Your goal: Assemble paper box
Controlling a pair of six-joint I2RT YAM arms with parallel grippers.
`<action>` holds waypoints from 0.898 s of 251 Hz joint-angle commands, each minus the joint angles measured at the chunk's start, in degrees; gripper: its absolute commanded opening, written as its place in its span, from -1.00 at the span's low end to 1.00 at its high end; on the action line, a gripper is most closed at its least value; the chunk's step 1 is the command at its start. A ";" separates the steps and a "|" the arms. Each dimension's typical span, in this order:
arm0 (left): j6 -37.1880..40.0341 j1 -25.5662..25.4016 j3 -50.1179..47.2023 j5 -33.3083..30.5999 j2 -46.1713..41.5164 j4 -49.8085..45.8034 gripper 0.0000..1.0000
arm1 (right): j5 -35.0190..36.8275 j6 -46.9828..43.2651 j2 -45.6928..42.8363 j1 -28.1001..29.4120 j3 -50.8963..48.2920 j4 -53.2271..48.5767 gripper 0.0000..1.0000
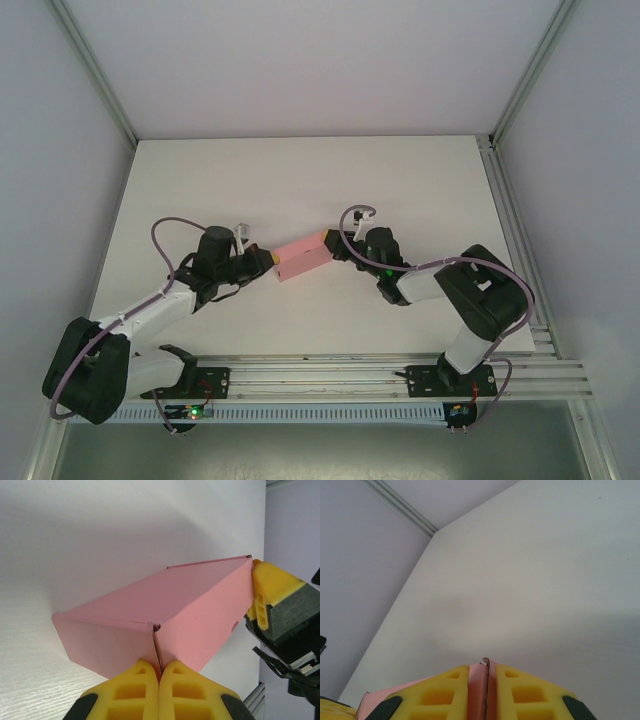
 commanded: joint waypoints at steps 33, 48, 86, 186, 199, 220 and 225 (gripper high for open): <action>9.71 0.34 7.36 -7.44 -0.18 -20.55 0.24 | -4.43 -10.14 -3.04 1.75 11.47 -40.44 -0.24; 10.59 0.32 10.61 -8.36 -0.39 -21.25 0.55 | -4.34 -11.46 -3.86 1.69 16.03 -44.42 0.00; 14.44 0.34 19.36 -11.79 -0.63 -26.84 1.00 | -8.38 -19.27 -4.98 1.04 26.08 -49.23 0.26; 15.11 0.90 26.13 -49.41 -8.59 -50.52 1.00 | -24.56 -93.35 -8.80 5.74 28.95 -58.80 0.97; 14.86 0.95 25.24 -49.84 -9.15 -51.47 1.00 | -25.13 -99.61 -5.86 5.80 34.01 -67.83 0.96; 13.71 1.05 23.92 -51.23 -9.63 -52.24 1.00 | -24.84 -106.13 1.28 6.28 45.20 -83.77 0.96; 13.56 1.14 23.71 -51.47 -9.68 -52.57 1.00 | -24.76 -107.61 3.07 6.52 47.63 -87.06 0.96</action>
